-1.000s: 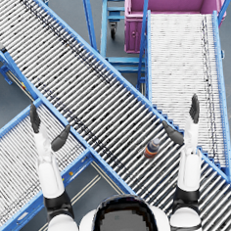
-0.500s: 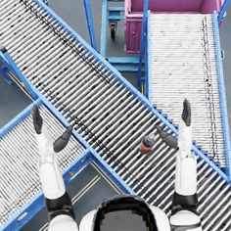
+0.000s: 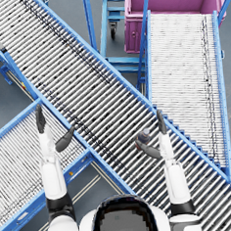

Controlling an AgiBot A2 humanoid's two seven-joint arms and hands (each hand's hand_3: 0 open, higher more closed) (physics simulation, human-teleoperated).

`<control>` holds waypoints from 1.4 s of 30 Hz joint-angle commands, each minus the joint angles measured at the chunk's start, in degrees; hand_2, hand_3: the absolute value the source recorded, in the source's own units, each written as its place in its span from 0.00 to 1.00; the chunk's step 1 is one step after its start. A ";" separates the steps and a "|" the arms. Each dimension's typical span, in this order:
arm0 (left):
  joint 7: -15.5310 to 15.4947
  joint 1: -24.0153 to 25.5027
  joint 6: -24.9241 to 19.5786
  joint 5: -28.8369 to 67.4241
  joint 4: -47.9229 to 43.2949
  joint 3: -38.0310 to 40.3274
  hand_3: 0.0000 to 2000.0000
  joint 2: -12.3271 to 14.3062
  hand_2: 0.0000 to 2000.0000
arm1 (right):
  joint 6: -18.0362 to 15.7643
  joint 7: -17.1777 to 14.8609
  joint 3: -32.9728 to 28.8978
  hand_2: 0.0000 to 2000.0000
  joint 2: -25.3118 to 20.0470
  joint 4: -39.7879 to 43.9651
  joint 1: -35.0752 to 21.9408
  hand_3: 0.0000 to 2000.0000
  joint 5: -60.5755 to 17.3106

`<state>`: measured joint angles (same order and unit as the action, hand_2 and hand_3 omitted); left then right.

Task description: Pick up the oil and place it on the left assembly line, put the cola on the right, and keep Sprite still

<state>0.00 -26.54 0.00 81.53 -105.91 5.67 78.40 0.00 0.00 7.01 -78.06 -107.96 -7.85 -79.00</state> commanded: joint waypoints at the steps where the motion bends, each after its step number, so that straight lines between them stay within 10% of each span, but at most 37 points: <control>1: 0.00 -0.60 0.00 0.00 -0.06 0.55 0.00 -0.07 0.00 | 0.00 0.00 2.32 0.00 0.03 2.38 0.33 0.00 0.00; 31: 0.00 0.84 0.00 -0.01 0.75 1.65 0.00 0.87 0.00 | -0.07 0.06 11.14 0.00 -10.20 60.07 -19.80 0.00 0.01; 32: 0.00 0.84 0.00 -0.01 0.84 1.74 0.00 0.89 0.00 | -0.40 0.19 11.60 0.68 -10.54 62.03 -20.67 0.16 0.01; 33: 0.00 0.30 0.00 -0.01 1.00 2.03 0.00 0.80 0.00 | -0.06 0.30 12.12 1.00 -10.78 63.37 -21.45 0.33 -0.02; 37: 0.00 0.31 0.00 -0.01 0.63 1.93 0.00 0.88 0.00 | 2.15 0.65 12.91 1.00 -10.18 62.53 -21.19 0.98 -0.11; 42: 0.00 -0.02 0.00 -0.01 -0.49 1.53 0.00 0.94 0.00 | 1.61 0.26 4.42 1.00 -9.82 42.84 -18.24 1.00 -0.06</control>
<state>0.00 -25.71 0.00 81.52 -105.85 7.35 79.52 0.76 0.22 16.21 -88.09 -54.26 -26.46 -79.08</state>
